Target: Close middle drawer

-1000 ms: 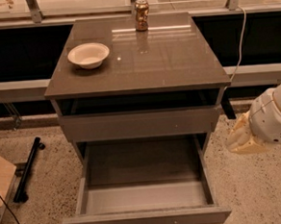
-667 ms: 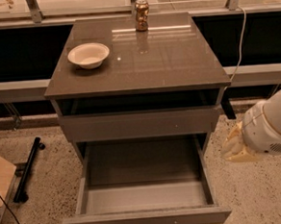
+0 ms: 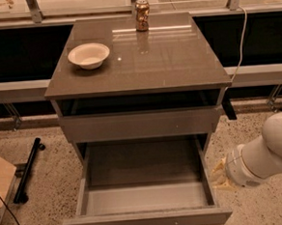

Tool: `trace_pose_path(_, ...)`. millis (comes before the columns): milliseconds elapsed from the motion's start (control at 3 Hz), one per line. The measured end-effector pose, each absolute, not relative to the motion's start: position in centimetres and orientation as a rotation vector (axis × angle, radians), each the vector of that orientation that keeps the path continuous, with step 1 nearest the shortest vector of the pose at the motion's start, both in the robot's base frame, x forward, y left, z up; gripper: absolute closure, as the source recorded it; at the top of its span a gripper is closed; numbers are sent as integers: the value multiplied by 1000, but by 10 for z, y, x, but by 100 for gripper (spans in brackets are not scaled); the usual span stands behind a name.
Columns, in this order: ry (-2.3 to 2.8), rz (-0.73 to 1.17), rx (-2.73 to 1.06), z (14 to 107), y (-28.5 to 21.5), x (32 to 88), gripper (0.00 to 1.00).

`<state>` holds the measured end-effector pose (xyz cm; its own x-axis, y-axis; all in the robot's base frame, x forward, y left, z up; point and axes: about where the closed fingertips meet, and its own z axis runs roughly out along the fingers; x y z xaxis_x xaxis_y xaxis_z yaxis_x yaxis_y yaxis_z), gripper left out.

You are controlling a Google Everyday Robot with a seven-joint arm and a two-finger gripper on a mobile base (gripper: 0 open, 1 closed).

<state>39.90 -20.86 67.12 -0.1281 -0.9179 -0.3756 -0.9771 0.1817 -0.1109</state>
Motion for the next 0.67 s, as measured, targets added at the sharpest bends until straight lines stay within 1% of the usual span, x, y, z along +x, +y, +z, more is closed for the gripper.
trace_pose_path(333,2112,223,-1801,668,-207,399,100)
trace_pose_path(667,2121,225,-1809,645,-203,397,100)
